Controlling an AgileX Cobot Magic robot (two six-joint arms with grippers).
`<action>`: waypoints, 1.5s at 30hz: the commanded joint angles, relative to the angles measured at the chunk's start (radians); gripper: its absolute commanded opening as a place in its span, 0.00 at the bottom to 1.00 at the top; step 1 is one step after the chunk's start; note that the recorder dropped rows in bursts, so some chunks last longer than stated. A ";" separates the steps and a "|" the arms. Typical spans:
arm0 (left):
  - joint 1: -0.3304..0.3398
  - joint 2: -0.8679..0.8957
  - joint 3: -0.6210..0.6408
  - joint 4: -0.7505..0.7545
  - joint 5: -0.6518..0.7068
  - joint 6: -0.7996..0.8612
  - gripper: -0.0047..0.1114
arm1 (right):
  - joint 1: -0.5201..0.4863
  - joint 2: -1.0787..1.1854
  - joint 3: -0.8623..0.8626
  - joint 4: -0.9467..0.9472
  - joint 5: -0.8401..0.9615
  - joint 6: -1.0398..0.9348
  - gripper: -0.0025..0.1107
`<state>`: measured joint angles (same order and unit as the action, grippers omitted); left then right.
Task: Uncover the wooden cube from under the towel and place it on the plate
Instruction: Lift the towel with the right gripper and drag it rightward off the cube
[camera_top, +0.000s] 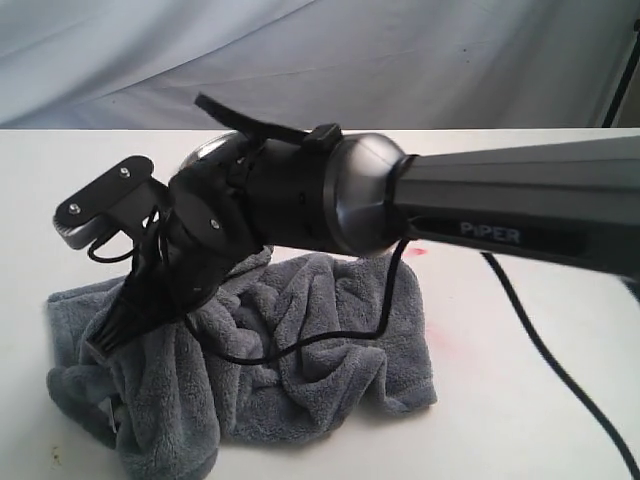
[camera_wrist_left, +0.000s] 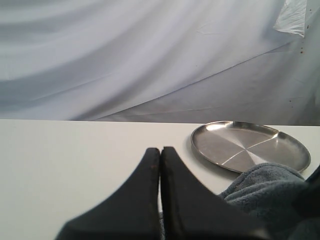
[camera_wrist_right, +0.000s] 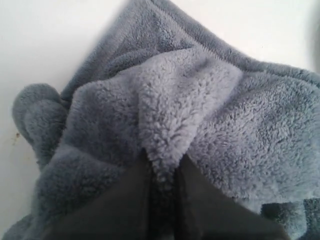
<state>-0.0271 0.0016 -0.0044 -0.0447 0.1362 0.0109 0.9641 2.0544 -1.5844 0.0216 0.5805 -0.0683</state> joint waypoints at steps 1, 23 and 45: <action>-0.001 -0.002 0.004 0.001 -0.001 0.000 0.05 | 0.003 -0.112 0.005 -0.027 0.021 0.007 0.02; -0.001 -0.002 0.004 0.001 -0.001 -0.001 0.05 | -0.050 -0.418 0.005 -0.335 0.347 0.166 0.02; -0.001 -0.002 0.004 0.001 -0.001 -0.001 0.05 | -0.235 -0.511 0.479 -0.321 0.137 0.302 0.02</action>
<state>-0.0271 0.0016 -0.0044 -0.0447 0.1362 0.0109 0.7435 1.5485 -1.1761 -0.3037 0.8195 0.1956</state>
